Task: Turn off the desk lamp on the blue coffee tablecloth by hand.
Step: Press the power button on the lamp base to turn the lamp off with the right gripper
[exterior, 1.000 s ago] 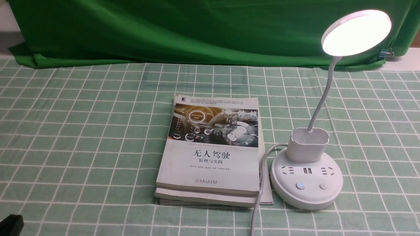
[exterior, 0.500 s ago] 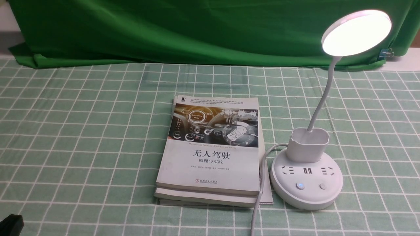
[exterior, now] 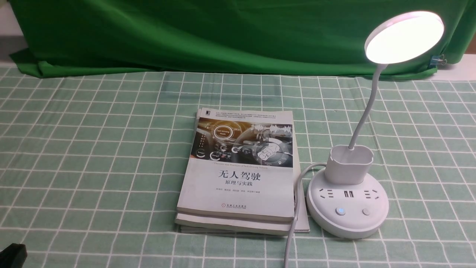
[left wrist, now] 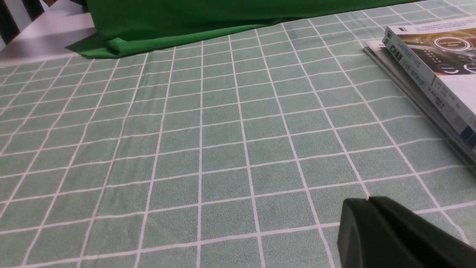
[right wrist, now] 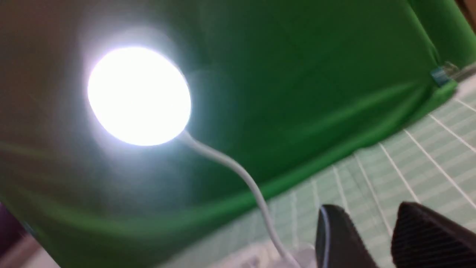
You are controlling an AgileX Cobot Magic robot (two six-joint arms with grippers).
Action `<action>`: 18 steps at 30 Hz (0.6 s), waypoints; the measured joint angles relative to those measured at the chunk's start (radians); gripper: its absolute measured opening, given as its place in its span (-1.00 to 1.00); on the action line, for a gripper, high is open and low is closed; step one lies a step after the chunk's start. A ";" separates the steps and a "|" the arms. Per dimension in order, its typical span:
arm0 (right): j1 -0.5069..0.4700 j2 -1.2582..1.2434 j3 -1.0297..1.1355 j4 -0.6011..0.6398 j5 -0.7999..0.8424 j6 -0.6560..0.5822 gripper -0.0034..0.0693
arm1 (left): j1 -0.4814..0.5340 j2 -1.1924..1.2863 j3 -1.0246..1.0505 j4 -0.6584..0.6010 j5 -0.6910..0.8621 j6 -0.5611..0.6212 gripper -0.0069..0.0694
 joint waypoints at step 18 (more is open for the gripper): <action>0.141 0.800 -0.637 -0.005 0.844 -0.449 -0.82 | 0.000 0.000 0.000 0.000 0.000 0.000 -0.82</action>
